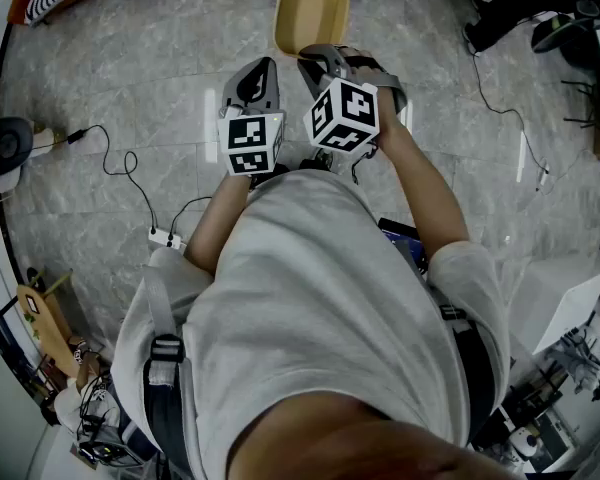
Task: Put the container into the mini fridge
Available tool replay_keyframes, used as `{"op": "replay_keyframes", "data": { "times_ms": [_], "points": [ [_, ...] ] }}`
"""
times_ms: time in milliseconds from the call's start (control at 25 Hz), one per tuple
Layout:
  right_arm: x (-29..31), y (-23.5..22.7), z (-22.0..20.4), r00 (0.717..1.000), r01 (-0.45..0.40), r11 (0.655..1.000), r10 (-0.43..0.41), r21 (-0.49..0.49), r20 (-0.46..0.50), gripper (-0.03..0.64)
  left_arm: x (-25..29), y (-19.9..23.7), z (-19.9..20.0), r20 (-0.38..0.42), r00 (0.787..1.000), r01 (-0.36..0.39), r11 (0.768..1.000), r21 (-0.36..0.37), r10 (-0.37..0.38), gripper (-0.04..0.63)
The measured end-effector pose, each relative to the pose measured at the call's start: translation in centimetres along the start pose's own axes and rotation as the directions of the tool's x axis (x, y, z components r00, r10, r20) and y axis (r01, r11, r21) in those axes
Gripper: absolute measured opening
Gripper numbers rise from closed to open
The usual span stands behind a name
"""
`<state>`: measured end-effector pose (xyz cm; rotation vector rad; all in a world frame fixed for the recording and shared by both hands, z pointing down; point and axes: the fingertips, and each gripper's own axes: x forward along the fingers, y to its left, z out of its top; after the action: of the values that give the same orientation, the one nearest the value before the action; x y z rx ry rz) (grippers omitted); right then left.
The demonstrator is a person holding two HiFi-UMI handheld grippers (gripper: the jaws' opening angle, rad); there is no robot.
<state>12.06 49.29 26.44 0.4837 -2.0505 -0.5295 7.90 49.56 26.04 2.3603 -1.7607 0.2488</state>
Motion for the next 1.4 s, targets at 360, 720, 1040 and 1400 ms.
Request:
{"op": "replay_keyframes", "data": {
  "times_ms": [360,720,1040,1400],
  "points": [
    [1.9,1.3,3.1,1.000,0.015,0.998,-0.016,0.055,0.018,0.051,-1.7,2.8,-1.3,-0.016,0.999,0.034,0.999,0.016,-0.034,0.012],
    [4.7,2.6,5.1,1.000,-0.016,0.998,0.016,0.064,-0.007,0.051,-2.2,6.9,-2.6,-0.024,0.999,0.030,0.999,-0.028,-0.031,0.012],
    [9.0,-1.4,4.7,0.999,-0.040,0.997,0.041,0.063,-0.018,0.051,2.3,9.8,-2.6,-0.054,0.998,0.013,1.000,-0.029,-0.014,0.012],
    [15.2,-10.4,2.9,0.998,-0.054,0.990,0.056,0.133,-0.011,0.051,12.0,13.3,-0.6,-0.080,0.996,0.022,1.000,-0.018,-0.024,0.012]
  ]
}}
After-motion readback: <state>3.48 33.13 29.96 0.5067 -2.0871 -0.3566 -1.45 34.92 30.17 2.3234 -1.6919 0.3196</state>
